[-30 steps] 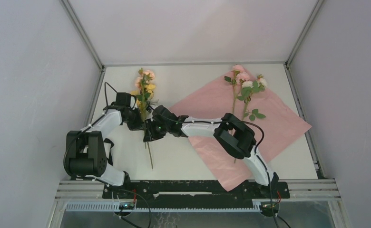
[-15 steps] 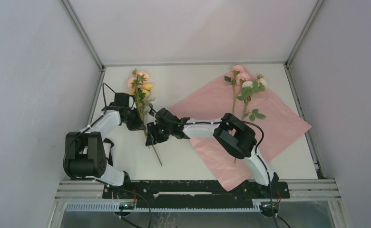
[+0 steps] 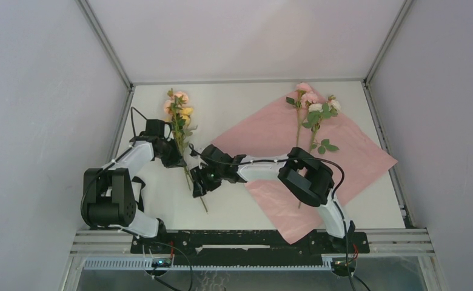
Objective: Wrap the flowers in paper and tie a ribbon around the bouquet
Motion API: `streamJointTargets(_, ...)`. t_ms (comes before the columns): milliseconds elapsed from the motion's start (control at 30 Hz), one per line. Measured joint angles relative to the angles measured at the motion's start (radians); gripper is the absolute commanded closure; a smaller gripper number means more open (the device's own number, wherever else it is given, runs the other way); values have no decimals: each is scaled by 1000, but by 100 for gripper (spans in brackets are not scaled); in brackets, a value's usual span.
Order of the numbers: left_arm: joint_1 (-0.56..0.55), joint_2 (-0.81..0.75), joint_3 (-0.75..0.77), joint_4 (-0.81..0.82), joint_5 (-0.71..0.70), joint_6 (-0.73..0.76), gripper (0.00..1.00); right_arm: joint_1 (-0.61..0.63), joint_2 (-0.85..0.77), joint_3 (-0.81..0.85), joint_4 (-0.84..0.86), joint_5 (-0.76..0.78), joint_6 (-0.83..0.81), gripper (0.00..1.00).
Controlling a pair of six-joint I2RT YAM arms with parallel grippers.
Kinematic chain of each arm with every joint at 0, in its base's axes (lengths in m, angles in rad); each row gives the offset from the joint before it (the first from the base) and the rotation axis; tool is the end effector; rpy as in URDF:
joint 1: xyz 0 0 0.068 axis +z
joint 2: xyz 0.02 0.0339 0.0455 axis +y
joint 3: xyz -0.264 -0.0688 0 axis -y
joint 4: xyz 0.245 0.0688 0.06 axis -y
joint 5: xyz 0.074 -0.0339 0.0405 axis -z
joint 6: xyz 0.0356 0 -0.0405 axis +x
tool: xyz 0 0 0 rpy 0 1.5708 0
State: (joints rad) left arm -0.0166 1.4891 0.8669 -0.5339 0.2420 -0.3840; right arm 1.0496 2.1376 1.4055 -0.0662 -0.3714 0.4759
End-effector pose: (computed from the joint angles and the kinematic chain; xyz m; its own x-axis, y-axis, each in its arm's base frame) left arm 0.2761 -0.0131 0.1832 -0.8907 -0.3490 -0.2914 -0.2384 0.9042 -0.3543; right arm 0.2173 0.4044 0.1403 -0.7450 -0.4401 -0.5013 -0.6670 0.5017 0.5508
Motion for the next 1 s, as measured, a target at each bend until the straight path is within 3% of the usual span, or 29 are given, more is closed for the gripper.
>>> streamJointTargets(67, 2, 0, 0, 0, 0, 0, 100, 12, -26, -27, -17, 3, -18, 47)
streamJointTargets(167, 4, 0, 0, 0, 0, 0, 100, 19, -37, -48, -24, 4, -28, 72)
streamJointTargets(367, 5, -3, 0, 1, -3, 0, 99, 14, -37, -62, -15, 32, -6, 98)
streamJointTargets(633, 76, -23, 28, -30, 3, 36, 61, -18, -37, -56, 8, 102, 53, 100)
streamJointTargets(800, 170, -46, 53, -103, 23, 93, 38, -22, -37, 60, -146, 282, -13, 100)
streamJointTargets(1000, 290, -152, 91, -175, 111, 134, 29, 2, -74, 273, -269, 415, -124, 100)
